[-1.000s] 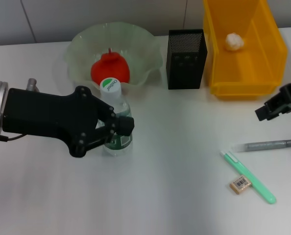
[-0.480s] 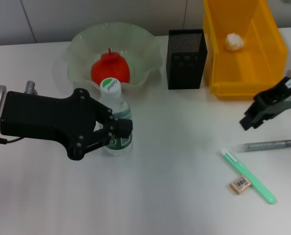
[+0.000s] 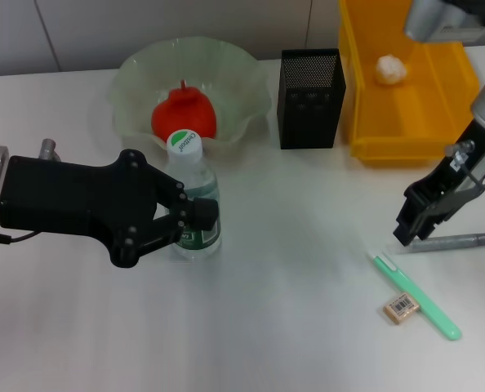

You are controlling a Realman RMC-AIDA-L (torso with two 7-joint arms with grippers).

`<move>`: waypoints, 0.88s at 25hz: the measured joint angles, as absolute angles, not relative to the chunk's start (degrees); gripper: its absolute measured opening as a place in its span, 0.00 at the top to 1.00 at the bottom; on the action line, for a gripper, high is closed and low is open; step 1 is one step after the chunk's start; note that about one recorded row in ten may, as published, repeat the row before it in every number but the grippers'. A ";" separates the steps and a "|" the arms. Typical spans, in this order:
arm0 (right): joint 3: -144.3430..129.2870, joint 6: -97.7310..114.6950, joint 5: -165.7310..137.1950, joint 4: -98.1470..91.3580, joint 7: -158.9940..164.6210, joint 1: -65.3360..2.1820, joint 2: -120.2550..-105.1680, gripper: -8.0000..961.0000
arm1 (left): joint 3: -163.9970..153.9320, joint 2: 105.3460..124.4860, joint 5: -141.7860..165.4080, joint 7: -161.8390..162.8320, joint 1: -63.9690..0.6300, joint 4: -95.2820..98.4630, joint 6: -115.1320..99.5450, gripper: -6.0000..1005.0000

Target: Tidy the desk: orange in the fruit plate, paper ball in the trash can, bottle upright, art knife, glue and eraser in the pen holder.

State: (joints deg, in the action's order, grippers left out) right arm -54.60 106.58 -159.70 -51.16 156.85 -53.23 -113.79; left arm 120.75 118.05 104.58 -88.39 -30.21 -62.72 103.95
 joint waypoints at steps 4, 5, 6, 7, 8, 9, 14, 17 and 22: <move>-55.83 105.06 -160.22 -49.14 157.13 -53.61 -113.99 0.71 | 120.76 118.10 104.56 -88.50 -30.43 -62.39 103.74 0.98; -55.84 104.42 -160.37 -48.12 157.03 -53.81 -113.99 0.71 | 120.76 118.12 104.55 -88.54 -30.46 -62.35 103.72 0.98; -55.84 103.49 -160.73 -47.05 156.70 -54.02 -114.00 0.71 | 120.76 118.12 104.53 -88.57 -30.52 -62.23 103.70 0.98; -55.93 102.73 -161.12 -46.03 156.42 -54.22 -114.00 0.71 | 120.76 118.12 104.51 -88.60 -30.59 -62.06 103.67 0.98; -56.09 101.98 -161.52 -45.33 156.16 -54.39 -113.99 0.71 | 120.76 118.12 104.50 -88.61 -30.65 -61.97 103.66 0.98; -56.93 100.61 -162.03 -43.89 155.57 -54.80 -114.00 0.71 | 120.76 118.13 104.50 -88.65 -30.71 -61.88 103.62 0.98; -59.08 99.33 -162.14 -43.08 155.26 -55.13 -114.44 0.71 | 120.76 118.12 104.42 -88.67 -30.74 -61.87 103.56 0.98; -60.25 98.37 -162.15 -42.84 155.13 -55.17 -114.73 0.71 | 120.76 118.13 104.39 -88.68 -30.74 -61.87 103.54 0.98; -60.37 97.25 -161.89 -41.66 154.42 -55.62 -115.00 0.71 | 120.76 118.20 104.34 -88.68 -30.76 -61.77 103.53 0.98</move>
